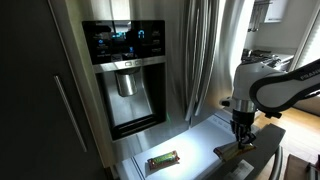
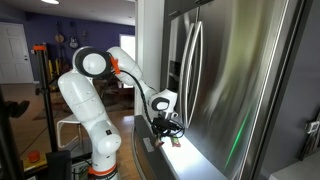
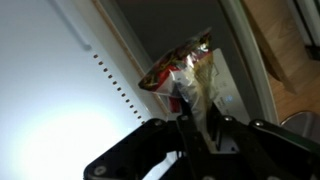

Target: Remove the package on the right in the bottom refrigerator freezer and place it at the edge of the freezer drawer

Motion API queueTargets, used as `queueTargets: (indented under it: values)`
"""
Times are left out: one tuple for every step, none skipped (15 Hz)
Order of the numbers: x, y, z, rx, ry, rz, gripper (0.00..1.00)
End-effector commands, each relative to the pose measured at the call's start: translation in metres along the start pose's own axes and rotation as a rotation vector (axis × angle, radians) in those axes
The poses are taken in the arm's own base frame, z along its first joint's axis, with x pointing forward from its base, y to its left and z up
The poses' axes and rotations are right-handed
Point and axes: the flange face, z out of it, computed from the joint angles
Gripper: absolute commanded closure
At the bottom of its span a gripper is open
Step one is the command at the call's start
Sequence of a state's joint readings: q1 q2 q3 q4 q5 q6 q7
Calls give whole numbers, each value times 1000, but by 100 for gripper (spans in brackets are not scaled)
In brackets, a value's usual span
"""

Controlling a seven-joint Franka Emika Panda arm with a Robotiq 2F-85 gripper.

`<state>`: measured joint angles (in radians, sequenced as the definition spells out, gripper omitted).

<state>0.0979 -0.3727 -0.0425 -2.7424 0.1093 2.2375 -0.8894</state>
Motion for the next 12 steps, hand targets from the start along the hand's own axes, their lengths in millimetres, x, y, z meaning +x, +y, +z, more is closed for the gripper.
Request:
queueTargets:
  values:
    - [-9, -12, -1, 76, -39, 1, 95]
    - [-12, -15, 4, 100, -57, -3, 95]
    - [-11, -15, 6, 115, -73, -2, 95]
    - [-11, -16, 10, 132, -89, -7, 95]
    - [-11, -17, 13, 146, -103, -11, 95]
    - [-13, -18, 16, 154, -118, -6, 56]
    - [-13, -19, 18, 159, -127, 1, 54]
    - [-13, -18, 19, 156, -127, 5, 48]
    - [-13, -17, 19, 153, -126, 9, 42]
    - [-12, -17, 18, 146, -125, 12, 33]
    - [-12, -18, 18, 145, -126, 14, 26]
    - [-13, -18, 15, 139, -123, 21, 17]
